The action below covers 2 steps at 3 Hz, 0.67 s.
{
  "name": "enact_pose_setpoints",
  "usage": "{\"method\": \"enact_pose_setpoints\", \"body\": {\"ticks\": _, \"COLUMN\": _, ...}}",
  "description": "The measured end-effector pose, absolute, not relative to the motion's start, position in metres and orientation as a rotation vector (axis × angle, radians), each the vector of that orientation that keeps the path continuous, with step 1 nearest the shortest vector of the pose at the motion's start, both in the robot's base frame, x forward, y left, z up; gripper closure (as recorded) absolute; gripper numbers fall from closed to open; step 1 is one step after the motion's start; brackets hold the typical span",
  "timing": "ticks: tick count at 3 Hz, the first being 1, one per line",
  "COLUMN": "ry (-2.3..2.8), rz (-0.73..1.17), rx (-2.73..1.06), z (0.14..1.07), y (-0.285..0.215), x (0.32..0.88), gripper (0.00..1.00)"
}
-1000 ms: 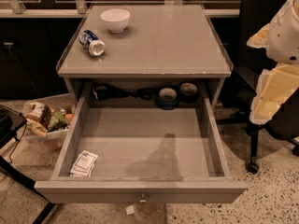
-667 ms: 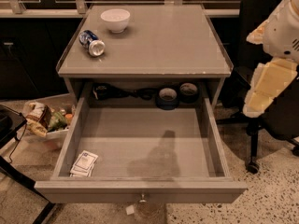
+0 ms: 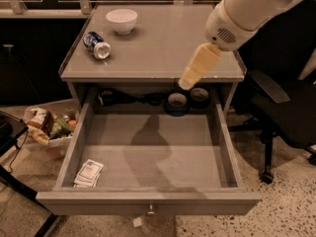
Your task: Place pepsi can into top drawer
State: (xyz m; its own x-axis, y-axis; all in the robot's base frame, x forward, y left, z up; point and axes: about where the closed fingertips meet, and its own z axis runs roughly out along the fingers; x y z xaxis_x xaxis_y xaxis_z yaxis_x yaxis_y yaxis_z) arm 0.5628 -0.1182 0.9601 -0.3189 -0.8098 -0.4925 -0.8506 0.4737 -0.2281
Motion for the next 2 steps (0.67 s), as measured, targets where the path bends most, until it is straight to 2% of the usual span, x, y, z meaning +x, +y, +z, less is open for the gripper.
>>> {"method": "enact_pose_setpoints", "body": {"ticks": 2, "ry": 2.151, "rz": 0.095, "rx": -1.282, "z": 0.9680, "y": -0.1141, "x": 0.5785, "gripper": 0.00}}
